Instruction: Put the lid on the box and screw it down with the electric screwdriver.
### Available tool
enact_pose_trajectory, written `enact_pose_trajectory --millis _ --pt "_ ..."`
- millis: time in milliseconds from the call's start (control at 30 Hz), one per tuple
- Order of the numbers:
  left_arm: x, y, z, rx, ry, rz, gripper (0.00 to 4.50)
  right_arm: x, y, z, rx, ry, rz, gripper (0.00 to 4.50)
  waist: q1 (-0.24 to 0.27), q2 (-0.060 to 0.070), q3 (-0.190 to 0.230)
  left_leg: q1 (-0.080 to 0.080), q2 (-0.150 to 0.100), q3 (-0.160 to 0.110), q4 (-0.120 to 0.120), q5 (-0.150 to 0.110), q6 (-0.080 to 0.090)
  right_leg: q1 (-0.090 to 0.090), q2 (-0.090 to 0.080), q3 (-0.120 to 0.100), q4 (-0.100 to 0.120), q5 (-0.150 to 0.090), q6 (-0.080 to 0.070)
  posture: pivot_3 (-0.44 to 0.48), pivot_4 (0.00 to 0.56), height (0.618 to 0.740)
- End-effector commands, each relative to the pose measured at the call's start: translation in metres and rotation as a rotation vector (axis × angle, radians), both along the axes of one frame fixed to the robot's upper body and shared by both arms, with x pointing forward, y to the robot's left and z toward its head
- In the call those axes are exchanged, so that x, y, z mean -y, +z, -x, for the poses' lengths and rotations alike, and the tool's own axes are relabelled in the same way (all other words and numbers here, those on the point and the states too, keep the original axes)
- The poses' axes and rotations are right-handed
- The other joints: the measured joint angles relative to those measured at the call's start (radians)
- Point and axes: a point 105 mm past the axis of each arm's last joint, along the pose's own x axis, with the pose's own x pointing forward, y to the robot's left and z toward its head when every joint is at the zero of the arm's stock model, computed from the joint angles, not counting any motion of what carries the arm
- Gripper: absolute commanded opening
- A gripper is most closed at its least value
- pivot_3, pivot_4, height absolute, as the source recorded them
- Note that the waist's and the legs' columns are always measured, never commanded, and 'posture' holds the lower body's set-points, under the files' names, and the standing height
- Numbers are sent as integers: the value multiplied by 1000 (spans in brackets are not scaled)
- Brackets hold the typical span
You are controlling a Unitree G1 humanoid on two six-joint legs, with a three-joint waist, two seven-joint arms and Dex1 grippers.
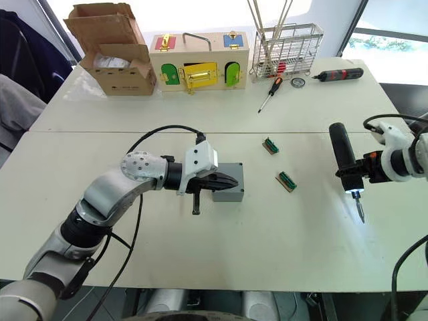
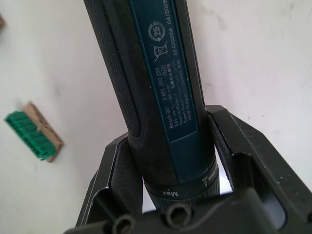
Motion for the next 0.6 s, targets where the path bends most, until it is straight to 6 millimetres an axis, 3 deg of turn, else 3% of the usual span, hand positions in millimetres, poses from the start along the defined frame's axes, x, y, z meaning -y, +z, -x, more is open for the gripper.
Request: enact_pose_trajectory --millis 33,200,267,333,400,467,533,600 --pt "1 5 5 23 0 23 0 7 14 -6 44 -11 23 1835 0 0 0 0 0 0 0 0 0 0 0 0 0 0 0 0 150 740" --pt "-1 2 -1 7 35 28 0 12 4 -8 13 -8 44 1835 1 0 0 1 0 0 0 1 -2 0 1 0 3 0 0 0 150 740" --pt "-3 1 -3 5 45 26 0 15 1 -9 15 -17 54 2839 1 0 0 1 0 0 1 1 -2 0 1 0 3 0 0 0 150 740" --pt "-5 3 -7 14 67 27 0 15 0 -11 22 -17 53 3396 1 0 0 1 0 0 1 1 -2 0 1 0 3 0 0 0 150 740" --pt "-10 6 -14 29 102 32 0 15 1 -12 31 -9 57 4230 2 0 0 1 0 0 1 1 -2 0 1 0 3 0 0 0 150 740" --pt "-17 11 -25 55 151 36 0 15 3 -15 48 -6 70 4459 2 0 0 1 0 0 2 1 -2 0 1 0 3 0 1 0 150 740" --pt "-26 18 -37 81 212 41 0 19 11 -21 100 -5 119 4459 1 0 0 1 0 0 3 1 -2 0 1 0 4 0 1 0 150 740" --pt "-47 27 -55 115 301 30 0 17 52 -45 324 36 193 4459 -2 0 0 1 0 0 4 1 -2 0 1 0 5 0 1 0 150 740"
